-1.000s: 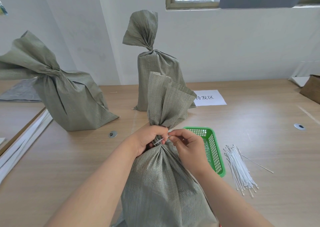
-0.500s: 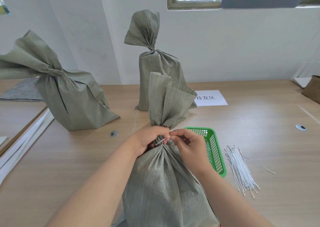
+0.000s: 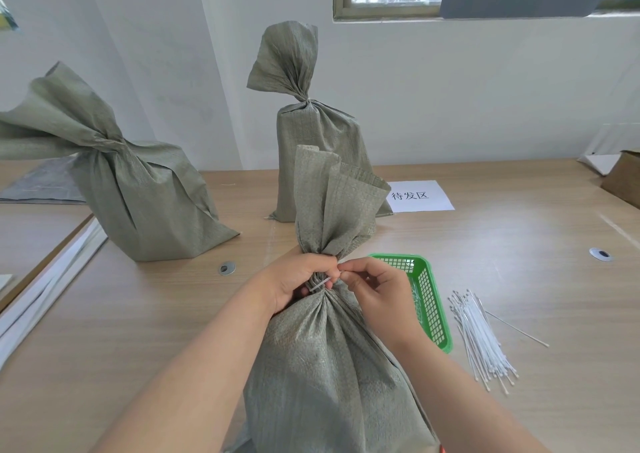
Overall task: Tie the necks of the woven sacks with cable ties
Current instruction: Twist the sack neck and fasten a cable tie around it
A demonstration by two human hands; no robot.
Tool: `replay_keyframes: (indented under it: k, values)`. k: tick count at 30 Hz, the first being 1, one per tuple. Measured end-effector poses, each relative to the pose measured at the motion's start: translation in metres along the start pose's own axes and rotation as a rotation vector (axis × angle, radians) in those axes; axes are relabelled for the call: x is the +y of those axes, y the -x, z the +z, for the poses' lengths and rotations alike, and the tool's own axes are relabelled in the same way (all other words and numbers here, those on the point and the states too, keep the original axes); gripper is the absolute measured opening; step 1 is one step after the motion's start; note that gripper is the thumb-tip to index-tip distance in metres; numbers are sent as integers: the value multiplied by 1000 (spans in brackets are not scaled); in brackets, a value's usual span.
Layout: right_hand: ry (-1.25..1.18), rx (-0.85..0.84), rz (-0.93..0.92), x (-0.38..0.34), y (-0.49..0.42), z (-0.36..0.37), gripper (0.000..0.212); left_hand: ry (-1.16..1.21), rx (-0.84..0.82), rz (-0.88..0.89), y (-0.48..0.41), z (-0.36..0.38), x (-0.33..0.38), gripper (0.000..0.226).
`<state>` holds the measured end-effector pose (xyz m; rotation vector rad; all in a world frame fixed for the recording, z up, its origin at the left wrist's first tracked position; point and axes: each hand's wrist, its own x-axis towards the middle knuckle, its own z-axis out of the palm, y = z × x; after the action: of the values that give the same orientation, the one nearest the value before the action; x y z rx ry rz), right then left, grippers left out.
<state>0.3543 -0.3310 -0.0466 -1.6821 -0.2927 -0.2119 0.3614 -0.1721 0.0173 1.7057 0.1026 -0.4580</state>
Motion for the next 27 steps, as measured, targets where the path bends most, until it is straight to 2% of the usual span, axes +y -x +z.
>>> replay_keyframes:
  k: [20,27]
  values:
    - [-58,-29,24,-6,2,-3,18,28,-12,1,-1,2,1,12]
    - [-42,-52,13,-5,-1,-7,11,-17,-7,1,-5,-2,-4,11]
